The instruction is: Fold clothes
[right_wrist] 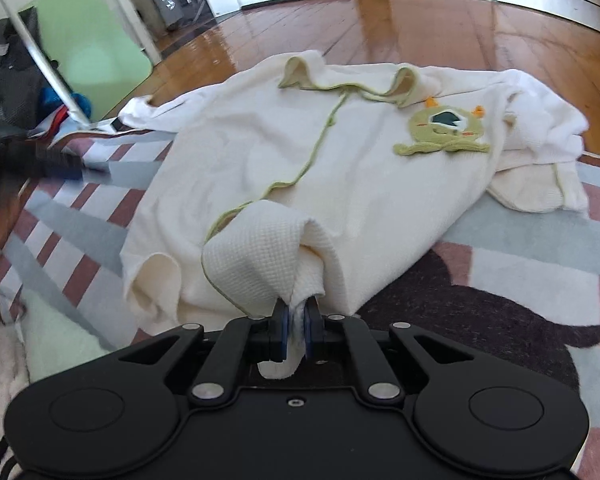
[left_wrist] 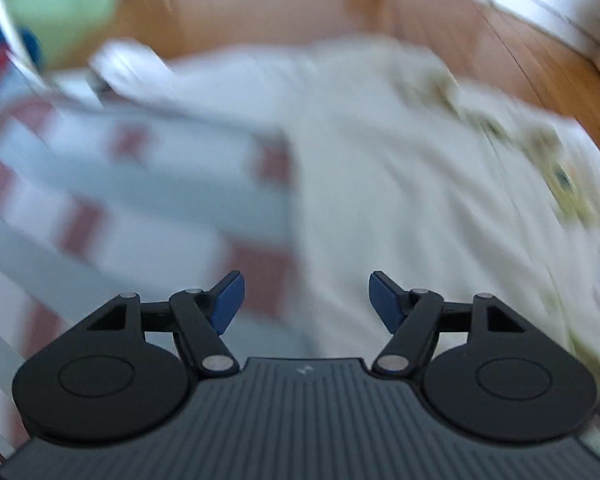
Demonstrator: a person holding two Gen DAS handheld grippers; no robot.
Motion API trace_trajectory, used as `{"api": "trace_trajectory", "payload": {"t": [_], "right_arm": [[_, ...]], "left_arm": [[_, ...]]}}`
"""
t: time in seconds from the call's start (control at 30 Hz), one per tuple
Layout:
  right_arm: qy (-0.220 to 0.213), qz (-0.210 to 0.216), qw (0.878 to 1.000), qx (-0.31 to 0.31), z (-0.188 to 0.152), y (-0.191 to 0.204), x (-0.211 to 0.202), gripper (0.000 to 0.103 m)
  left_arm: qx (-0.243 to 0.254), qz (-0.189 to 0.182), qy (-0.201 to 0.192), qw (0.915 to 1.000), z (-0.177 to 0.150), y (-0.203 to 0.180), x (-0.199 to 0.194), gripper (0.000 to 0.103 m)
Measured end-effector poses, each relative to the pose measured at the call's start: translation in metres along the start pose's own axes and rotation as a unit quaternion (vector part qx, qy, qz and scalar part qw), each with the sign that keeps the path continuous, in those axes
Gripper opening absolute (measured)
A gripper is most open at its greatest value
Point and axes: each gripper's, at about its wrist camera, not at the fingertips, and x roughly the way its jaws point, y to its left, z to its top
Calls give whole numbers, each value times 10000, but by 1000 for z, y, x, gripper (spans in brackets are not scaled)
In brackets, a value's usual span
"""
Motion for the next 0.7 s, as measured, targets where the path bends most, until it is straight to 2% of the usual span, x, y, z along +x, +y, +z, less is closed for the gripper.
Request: {"api": "trace_trajectory", "payload": {"t": [0.13,0.2,0.27,0.33,0.37,0.43,0.5,0.63,0.7], "right_arm": [[62,49,10000,30,-2,3,-7,9],[-53,259,9993,268,1,1,-17,8],[-467,640,9915,1028,5,-8,-31,8],[-880,946,9758,1762,12,-18,-44,8],[-895,803,9787,1662,19,-16,-43,8],[-864,393,9887,1160,33,-5,-38,9],[-793,359,9919,924,42,1,-31,8],[-866,443,9924,759,60,8,-23,8],[-855,484,9922,768,71,13,-14,9]], "left_arm": [[460,-297,292,9981,-26,-25,8,69],[749,-473,299,9956,-33,-35,6,69],[874,-968,51,9914,-33,-34,-2,69],[692,-1518,-149,9859,-30,-30,-4,71],[703,-1559,-200,9851,-28,-29,-5,71],[1117,-1434,-300,9829,-28,-38,-7,73],[1607,-1327,-300,9776,-29,-49,-4,80],[1860,-1290,288,9736,-39,-62,15,80],[1823,-1092,475,9760,-44,-63,25,79]]}}
